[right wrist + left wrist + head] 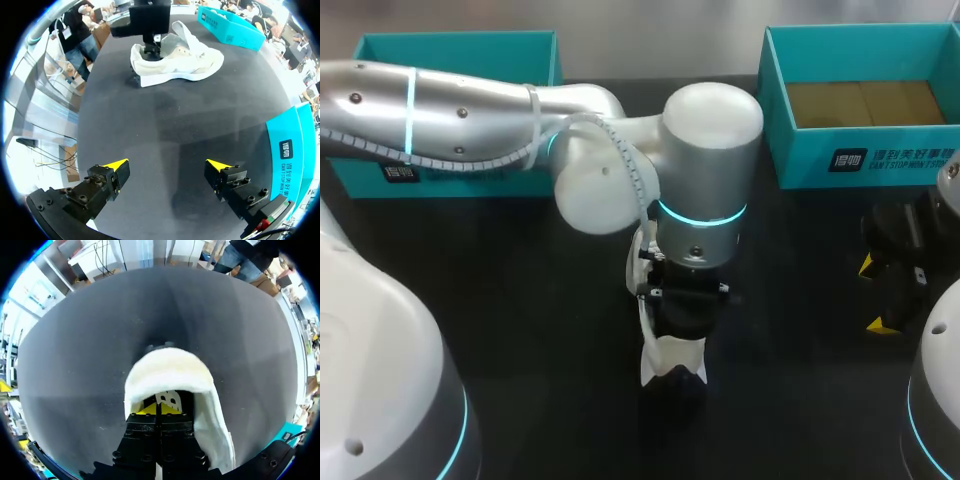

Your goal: Take the shoe out of the shoebox, open the shoe tongue, remove and reinsert the insole, then place the shoe into the shoebox

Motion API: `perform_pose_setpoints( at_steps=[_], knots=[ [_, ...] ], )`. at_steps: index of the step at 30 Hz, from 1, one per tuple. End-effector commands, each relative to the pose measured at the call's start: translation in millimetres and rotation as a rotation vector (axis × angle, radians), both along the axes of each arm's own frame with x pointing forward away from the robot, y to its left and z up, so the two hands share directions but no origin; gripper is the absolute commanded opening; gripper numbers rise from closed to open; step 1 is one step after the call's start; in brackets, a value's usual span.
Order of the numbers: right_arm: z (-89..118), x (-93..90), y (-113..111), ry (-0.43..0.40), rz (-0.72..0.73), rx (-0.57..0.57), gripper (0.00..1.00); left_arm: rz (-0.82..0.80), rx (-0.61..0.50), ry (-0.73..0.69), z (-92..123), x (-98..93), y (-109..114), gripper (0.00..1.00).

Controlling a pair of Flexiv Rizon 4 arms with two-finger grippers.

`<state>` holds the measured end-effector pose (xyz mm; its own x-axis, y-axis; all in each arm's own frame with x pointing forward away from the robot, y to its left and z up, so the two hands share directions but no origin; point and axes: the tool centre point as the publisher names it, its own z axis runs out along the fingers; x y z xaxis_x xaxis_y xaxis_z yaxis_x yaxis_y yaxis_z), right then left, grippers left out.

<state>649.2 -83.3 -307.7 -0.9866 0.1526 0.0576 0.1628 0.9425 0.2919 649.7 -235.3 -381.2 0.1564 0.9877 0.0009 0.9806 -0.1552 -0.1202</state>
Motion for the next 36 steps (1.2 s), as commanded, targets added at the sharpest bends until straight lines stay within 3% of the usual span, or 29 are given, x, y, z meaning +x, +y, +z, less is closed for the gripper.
perform_pose_setpoints(
  at_steps=[1,6,13,24,31,36],
  knots=[
    [-1,-1.2,0,-0.002,-0.001,-0.002,1.0,-0.011,-0.018,0.007,1,-9.0,-6,0.0],
    [-1,-1.2,0,-0.002,-0.001,-0.002,1.0,0.037,-0.005,-0.025,-17,-18.7,-16,0.0],
    [-1,-1.2,0,-0.002,-0.001,-0.002,1.0,0.087,0.045,-0.022,-40,-11.9,-6,0.0],
    [-1,-1.2,0,-0.002,-0.001,-0.002,1.0,0.126,0.068,-0.066,-31,11.5,21,0.0],
    [-1,-1.2,0,-0.002,-0.001,-0.002,1.0,0.091,0.021,-0.093,0,6.3,20,0.0],
    [-1,-1.2,0,-0.002,-0.001,-0.002,1.0,0.097,0.029,-0.166,16,13.3,16,0.0]
  ],
)
